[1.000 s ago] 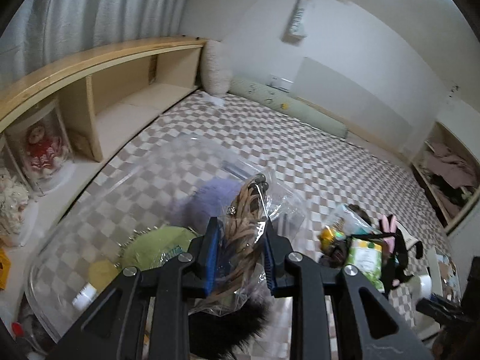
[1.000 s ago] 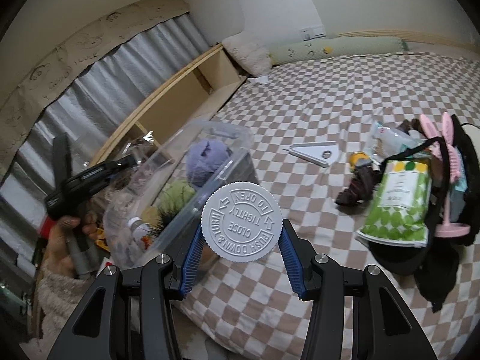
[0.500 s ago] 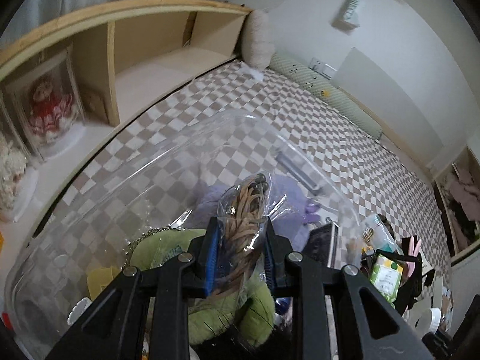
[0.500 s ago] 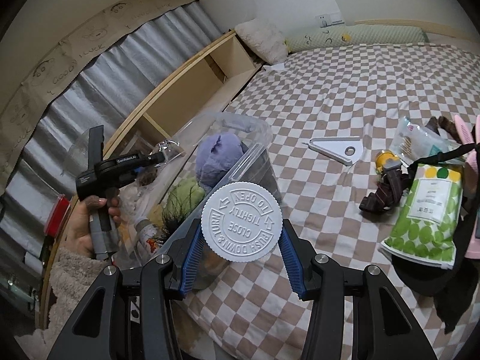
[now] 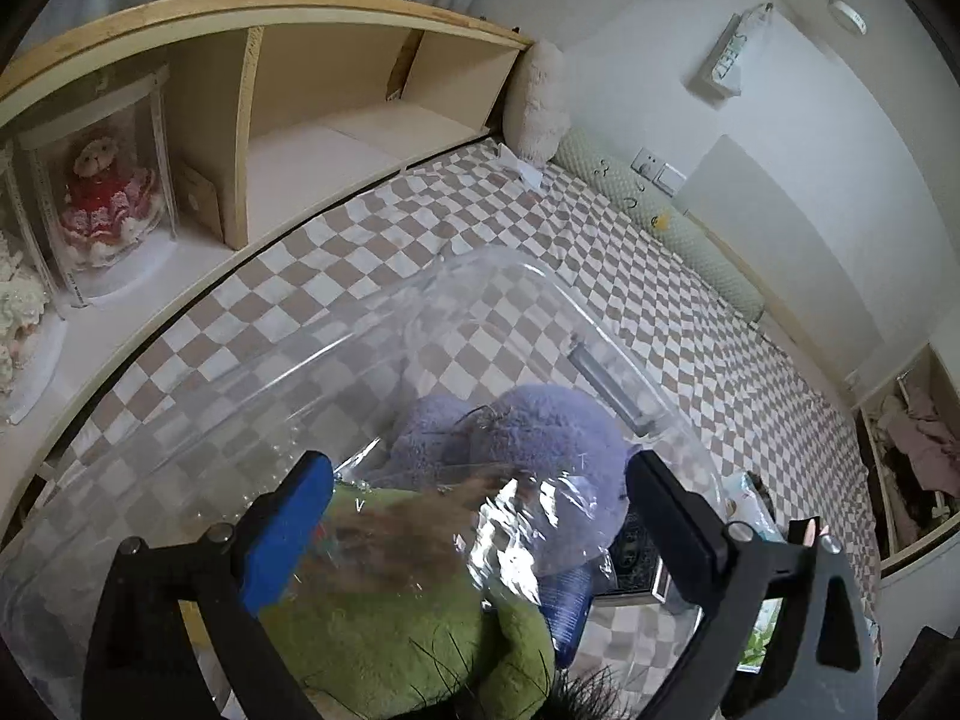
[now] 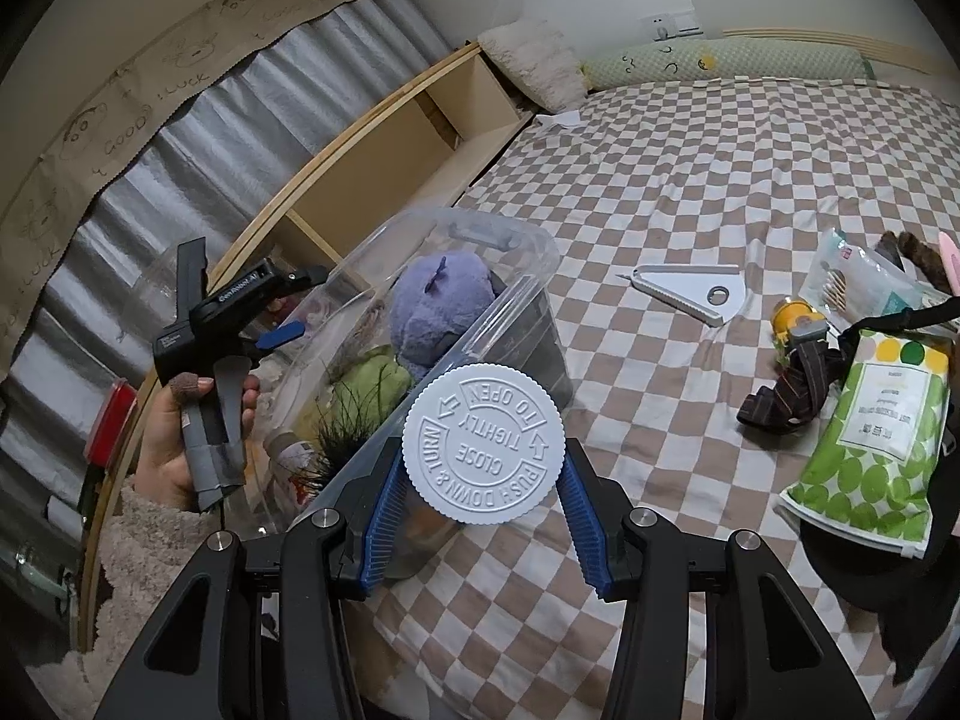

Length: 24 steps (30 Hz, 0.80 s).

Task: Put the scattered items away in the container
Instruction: 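Carry the twine bag with the left gripper and cap with the right over the clear box, then open the left gripper to drop the twine bag while the right releases the cap into the box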

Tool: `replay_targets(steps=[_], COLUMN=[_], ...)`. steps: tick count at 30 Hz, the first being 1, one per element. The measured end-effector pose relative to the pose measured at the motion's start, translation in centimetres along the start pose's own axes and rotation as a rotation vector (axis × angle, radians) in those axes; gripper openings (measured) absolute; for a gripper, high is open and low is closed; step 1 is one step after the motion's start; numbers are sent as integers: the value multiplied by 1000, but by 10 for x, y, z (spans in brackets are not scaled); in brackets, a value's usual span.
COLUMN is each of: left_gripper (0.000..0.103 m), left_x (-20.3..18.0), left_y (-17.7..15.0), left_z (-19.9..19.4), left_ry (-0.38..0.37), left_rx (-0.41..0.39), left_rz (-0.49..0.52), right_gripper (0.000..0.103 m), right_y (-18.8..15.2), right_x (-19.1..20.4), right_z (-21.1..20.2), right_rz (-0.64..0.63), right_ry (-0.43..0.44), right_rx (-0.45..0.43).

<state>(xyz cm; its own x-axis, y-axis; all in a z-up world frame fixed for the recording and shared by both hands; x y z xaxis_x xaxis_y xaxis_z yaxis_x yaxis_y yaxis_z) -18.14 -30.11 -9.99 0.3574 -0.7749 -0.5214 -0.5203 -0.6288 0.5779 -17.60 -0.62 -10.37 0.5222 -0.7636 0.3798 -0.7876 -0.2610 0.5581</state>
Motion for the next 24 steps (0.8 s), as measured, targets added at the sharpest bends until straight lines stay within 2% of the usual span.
replay_targets(steps=[11, 16, 19, 24], left_gripper=[99, 99, 99, 99], left_x=[1, 2, 0, 5], left_y=[-17, -24, -26, -22], left_z=[-40, -57, -62, -76], left_ry=[-34, -51, -65, -94], left_rx=[-13, -32, -35, -61], left_rz=[57, 80, 99, 86], right_gripper=[51, 51, 51, 51], right_y=[2, 22, 36, 53], right_x=[43, 70, 80, 90], right_z=[10, 23, 39, 84], right_rz=[-74, -146, -167, -237], right_ry=[32, 10, 1, -71], right_rx=[-3, -15, -3, 58])
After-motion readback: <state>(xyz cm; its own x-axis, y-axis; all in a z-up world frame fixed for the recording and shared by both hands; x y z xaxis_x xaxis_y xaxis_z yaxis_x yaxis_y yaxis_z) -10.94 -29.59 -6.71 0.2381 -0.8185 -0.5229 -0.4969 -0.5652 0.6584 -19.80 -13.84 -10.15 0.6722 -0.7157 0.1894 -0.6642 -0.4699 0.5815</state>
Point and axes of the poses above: each gripper's, at about its wrist camera, not at the fingertips, and z roughly the way its jaws point, x to its left, y to its top, the point moved 9 cm from there along z, roughly the way its jaws point, and after that the axes turned 13 degrees about -y, right-handed, at the moved point
